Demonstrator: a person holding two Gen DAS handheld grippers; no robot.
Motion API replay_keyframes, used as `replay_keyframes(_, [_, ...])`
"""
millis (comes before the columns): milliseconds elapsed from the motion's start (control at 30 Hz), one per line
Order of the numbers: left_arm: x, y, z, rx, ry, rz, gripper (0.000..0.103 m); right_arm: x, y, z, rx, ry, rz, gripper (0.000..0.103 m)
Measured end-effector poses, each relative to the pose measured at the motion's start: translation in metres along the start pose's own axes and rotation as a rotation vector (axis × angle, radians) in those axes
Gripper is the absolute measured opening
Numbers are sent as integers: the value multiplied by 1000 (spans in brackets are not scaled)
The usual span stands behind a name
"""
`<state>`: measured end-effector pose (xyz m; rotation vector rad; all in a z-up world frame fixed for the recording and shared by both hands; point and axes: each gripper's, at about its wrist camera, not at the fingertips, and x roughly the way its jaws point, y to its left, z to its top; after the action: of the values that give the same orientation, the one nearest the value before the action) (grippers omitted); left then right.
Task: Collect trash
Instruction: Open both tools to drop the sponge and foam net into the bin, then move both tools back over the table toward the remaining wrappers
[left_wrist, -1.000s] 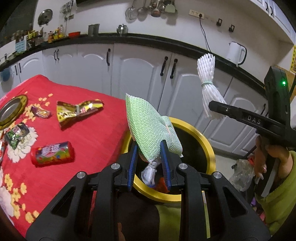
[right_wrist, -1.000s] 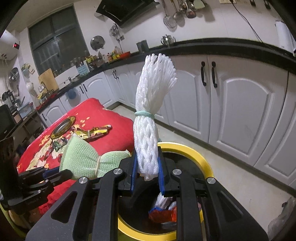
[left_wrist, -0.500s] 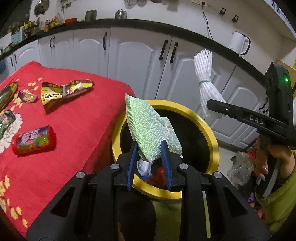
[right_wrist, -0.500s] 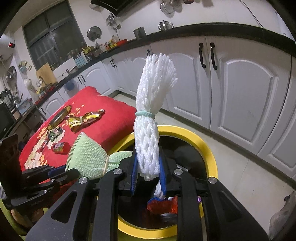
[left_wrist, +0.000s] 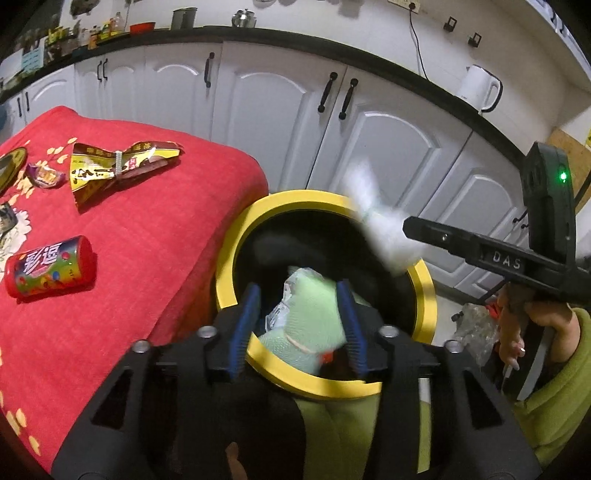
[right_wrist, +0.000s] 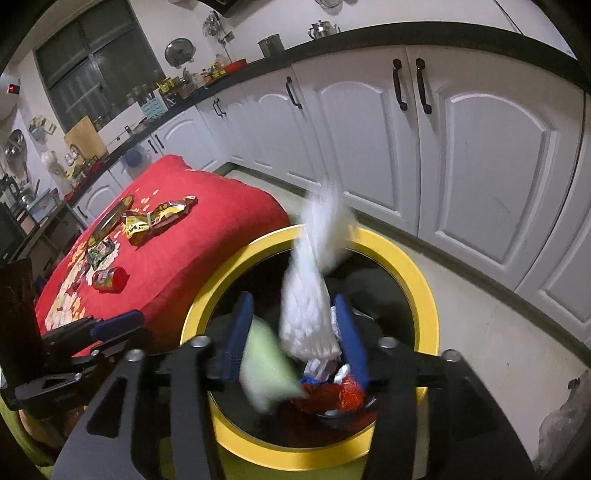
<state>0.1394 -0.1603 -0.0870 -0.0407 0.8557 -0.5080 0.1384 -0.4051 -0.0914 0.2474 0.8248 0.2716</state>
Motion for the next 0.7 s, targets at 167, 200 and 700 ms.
replay_keyframes(167, [-9,7,1,-30,-31,22,64,-2,-1,1,8,-11,-4,54])
replay_keyframes(200, [-13,8,1,-37,-42,25,72,-3,-2,1,9,-15,-2,55])
replay_keyframes(700, [-54,33,7,-101,-150,146,92,-27,22,11,-44,-116,3,73])
